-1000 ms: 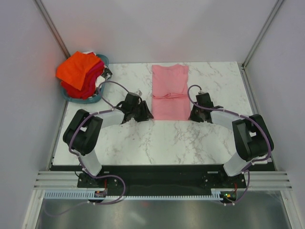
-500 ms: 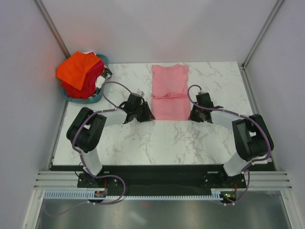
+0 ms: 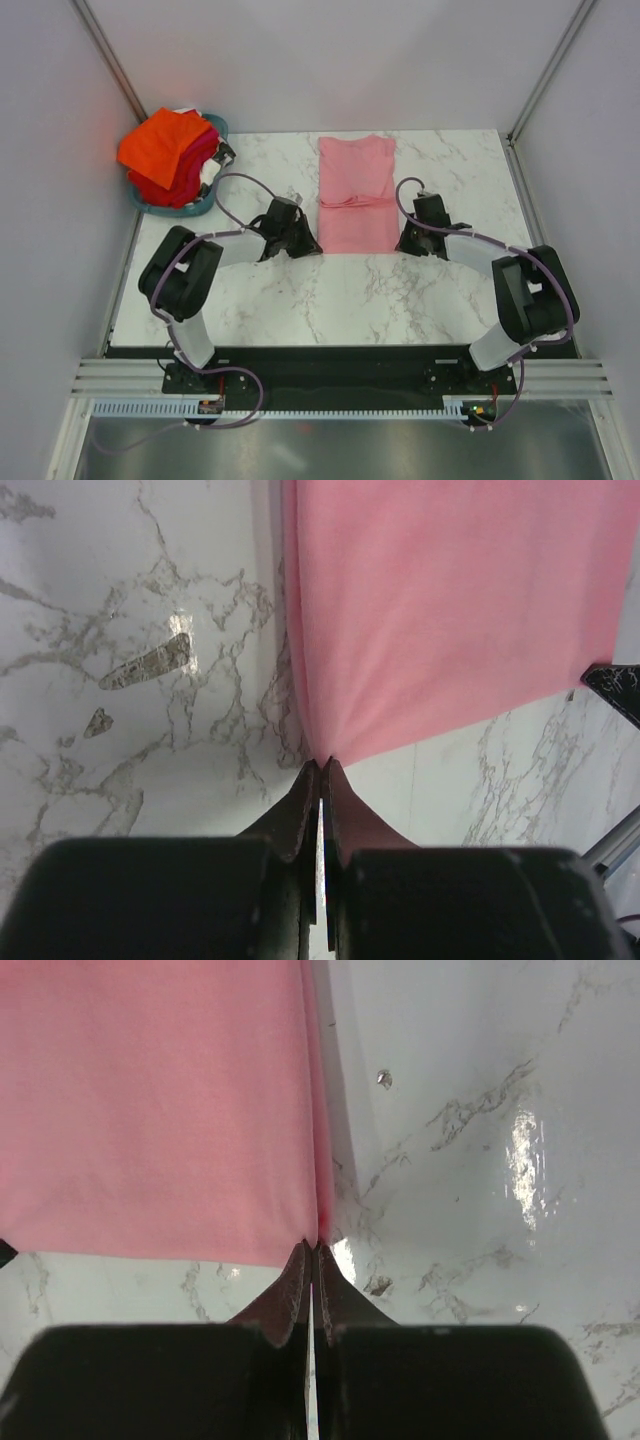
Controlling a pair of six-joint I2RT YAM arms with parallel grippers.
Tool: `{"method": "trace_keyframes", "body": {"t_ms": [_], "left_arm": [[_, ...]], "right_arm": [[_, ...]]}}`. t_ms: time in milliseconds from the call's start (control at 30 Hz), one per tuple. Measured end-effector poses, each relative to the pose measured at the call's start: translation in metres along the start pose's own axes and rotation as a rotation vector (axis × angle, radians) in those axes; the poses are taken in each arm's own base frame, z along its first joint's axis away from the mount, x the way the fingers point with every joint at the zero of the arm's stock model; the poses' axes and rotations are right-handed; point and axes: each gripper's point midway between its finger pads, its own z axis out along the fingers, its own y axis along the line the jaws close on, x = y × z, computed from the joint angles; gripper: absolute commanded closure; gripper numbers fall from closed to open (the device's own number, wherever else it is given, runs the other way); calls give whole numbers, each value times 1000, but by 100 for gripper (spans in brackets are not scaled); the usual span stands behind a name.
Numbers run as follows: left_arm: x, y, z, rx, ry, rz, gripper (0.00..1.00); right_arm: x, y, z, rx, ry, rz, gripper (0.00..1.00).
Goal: Fold and stack the t-shirts
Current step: Fold the tshirt
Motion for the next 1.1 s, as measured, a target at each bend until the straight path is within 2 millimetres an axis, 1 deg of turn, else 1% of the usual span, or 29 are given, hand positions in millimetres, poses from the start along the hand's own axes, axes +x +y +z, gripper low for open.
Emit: {"method": "trace_keyframes", "body": {"t_ms": [133, 233, 400, 467, 500, 533, 667, 767, 900, 1000, 1100], "left_arm": [[0, -4, -12, 11, -5, 3, 98], [-1, -12, -27, 37, -22, 10, 98], [1, -23, -60, 82, -61, 25, 98], [6, -25, -73, 97, -69, 33, 98], [8, -26, -77, 102, -69, 35, 98], [13, -27, -83, 109, -65, 40, 98], [35, -34, -107, 146, -50, 68, 98], [42, -41, -122, 178, -48, 81, 98], [35, -51, -135, 207, -72, 84, 98], [22, -59, -140, 206, -85, 79, 98], [2, -72, -142, 212, -110, 76, 98]], "right_arm": [[-6, 9, -17, -41, -26, -2, 100], [-11, 17, -34, -84, -53, -5, 100], [-9, 25, -67, -151, -89, -12, 100], [-5, 26, -79, -176, -95, -15, 100], [-4, 26, -80, -178, -95, -15, 100], [0, 27, -90, -196, -95, -17, 100], [12, 27, -111, -232, -93, -22, 100], [12, 29, -127, -252, -112, -29, 100], [4, 32, -140, -250, -133, -39, 100], [-16, 40, -147, -241, -162, -48, 100], [-38, 49, -145, -228, -183, -56, 100]]}}
